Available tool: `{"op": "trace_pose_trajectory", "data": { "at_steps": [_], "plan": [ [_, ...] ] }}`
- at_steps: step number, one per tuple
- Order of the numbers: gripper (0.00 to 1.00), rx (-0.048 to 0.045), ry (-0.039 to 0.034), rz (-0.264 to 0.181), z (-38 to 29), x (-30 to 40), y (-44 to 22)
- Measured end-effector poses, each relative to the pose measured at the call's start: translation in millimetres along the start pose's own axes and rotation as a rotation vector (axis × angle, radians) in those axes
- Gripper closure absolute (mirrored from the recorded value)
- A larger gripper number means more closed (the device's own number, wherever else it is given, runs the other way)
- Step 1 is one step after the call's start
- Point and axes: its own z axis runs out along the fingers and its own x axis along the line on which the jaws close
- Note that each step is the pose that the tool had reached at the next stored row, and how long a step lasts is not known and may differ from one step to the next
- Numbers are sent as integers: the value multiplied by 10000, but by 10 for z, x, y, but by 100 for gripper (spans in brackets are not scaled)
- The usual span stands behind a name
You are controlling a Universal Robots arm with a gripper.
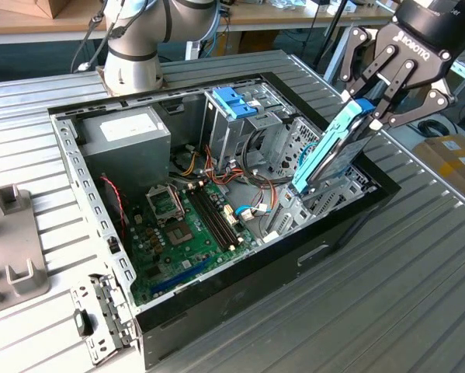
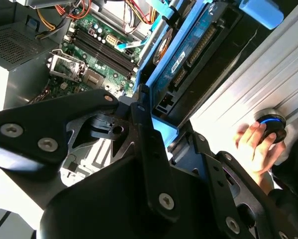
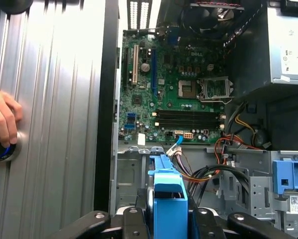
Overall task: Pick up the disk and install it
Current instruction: 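Pick up the disk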
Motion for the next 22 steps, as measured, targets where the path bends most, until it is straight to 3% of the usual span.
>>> {"op": "trace_pose_trajectory", "data": {
  "at_steps": [8, 13, 15, 18, 22],
  "plan": [
    [63, 0, 0, 0, -18, 35, 3],
    [63, 0, 0, 0, -112, 31, 13],
    [63, -16, 0, 1, -121, 40, -12],
    [63, -101, -5, 6, -134, 53, -124],
    [63, -127, -6, 10, -140, 54, -164]
  ]
}}
